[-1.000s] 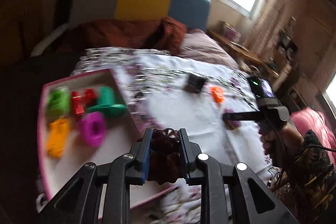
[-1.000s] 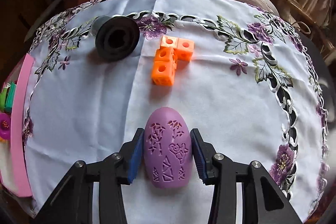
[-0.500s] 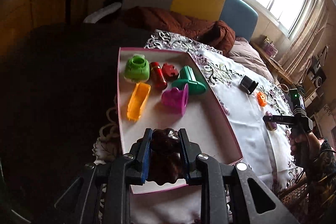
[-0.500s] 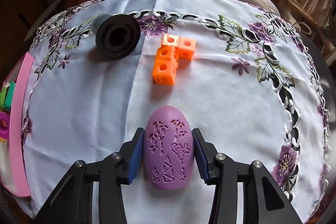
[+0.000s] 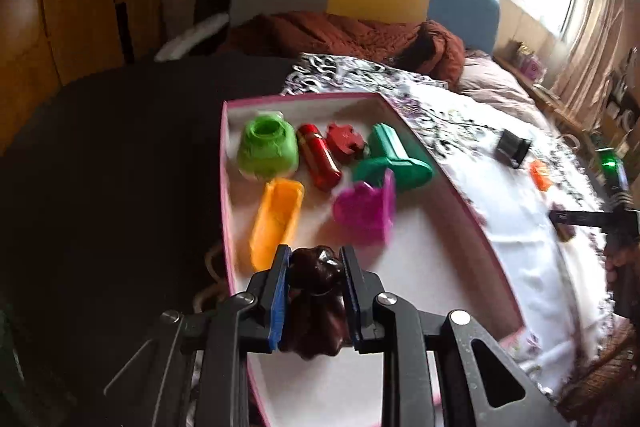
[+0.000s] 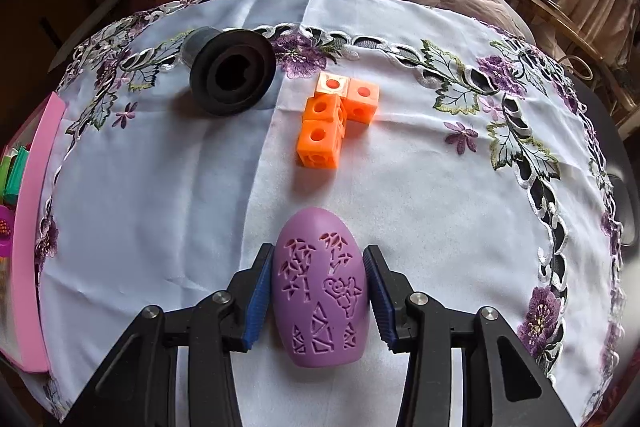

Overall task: Organize rigid objects
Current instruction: 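Carry the brown flower piece into the tray with the left tool and release it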

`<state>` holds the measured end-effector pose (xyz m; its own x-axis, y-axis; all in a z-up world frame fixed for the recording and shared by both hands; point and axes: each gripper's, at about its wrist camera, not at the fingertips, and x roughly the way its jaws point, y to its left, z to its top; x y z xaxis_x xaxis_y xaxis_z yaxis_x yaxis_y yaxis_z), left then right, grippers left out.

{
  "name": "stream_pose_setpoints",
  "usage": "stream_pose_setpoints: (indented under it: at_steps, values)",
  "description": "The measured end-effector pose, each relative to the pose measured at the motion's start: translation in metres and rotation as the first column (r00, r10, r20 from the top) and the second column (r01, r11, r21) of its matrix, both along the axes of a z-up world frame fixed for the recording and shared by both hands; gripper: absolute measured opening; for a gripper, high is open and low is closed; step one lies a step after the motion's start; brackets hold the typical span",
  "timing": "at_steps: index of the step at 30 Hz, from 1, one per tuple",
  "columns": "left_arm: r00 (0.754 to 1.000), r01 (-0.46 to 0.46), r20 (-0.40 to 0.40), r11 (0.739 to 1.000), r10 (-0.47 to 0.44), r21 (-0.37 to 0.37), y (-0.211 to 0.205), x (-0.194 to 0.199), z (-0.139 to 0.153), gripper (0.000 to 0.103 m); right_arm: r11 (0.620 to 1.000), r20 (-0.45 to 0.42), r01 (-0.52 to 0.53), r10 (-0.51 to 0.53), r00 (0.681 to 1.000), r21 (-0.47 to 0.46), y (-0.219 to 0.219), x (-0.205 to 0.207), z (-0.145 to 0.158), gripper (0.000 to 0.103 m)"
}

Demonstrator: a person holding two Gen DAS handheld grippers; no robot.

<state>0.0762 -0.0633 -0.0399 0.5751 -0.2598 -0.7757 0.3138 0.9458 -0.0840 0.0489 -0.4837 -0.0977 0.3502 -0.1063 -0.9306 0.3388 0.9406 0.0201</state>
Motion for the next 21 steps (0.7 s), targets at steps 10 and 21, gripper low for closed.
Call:
stream_pose_setpoints:
  at_steps: [10, 21]
  values:
    - [0.998, -0.053, 0.033, 0.999, 0.053, 0.012, 0.01, 0.016, -0.008, 0.019, 1.0, 0.001, -0.002, 0.002, 1.0, -0.001, 0.001, 0.0, 0.0, 0.046]
    - [0.998, -0.06, 0.006, 0.998, 0.06, -0.029, 0.015, 0.0, -0.009, 0.028, 1.0, 0.001, -0.003, 0.003, 1.0, -0.003, 0.0, 0.001, 0.0, 0.046]
